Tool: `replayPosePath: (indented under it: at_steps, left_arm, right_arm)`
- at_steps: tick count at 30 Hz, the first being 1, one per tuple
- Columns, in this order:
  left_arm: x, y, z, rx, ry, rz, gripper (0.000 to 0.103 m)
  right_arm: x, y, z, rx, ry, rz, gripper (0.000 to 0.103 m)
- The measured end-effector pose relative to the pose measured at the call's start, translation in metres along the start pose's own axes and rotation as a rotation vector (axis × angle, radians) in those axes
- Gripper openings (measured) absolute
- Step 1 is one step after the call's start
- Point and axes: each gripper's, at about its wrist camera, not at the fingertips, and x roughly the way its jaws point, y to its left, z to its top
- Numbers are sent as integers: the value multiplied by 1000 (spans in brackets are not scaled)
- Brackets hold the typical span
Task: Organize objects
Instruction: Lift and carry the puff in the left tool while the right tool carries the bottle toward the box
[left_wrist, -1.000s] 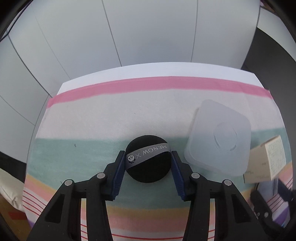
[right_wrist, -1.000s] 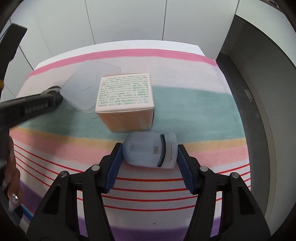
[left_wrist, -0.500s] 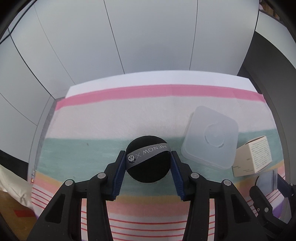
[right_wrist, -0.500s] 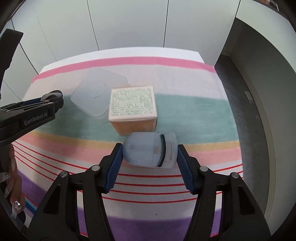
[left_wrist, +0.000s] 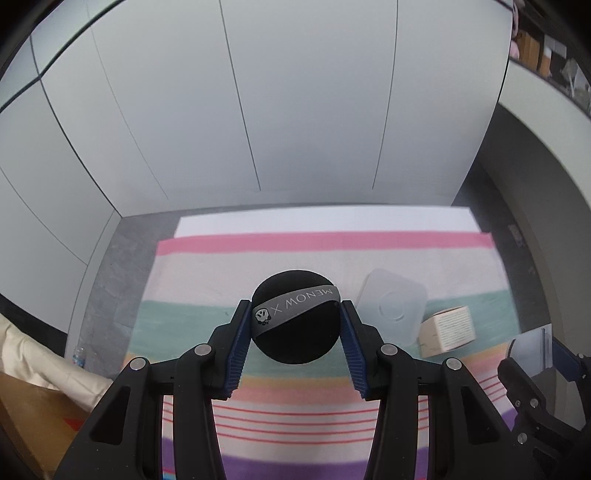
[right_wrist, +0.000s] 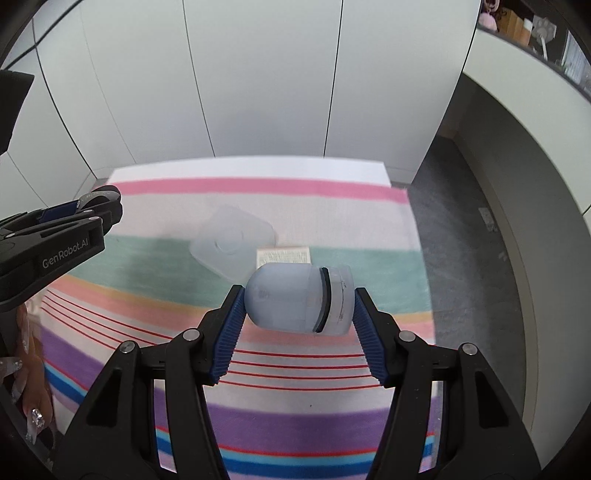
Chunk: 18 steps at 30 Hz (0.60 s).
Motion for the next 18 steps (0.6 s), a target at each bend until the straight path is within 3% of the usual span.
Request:
replayPosePath:
  at_steps: [18]
  left_arm:
    - [-170, 24, 26, -22, -116, -24, 47]
  right_arm:
    - [-159, -4, 55, 4, -148, -5, 61]
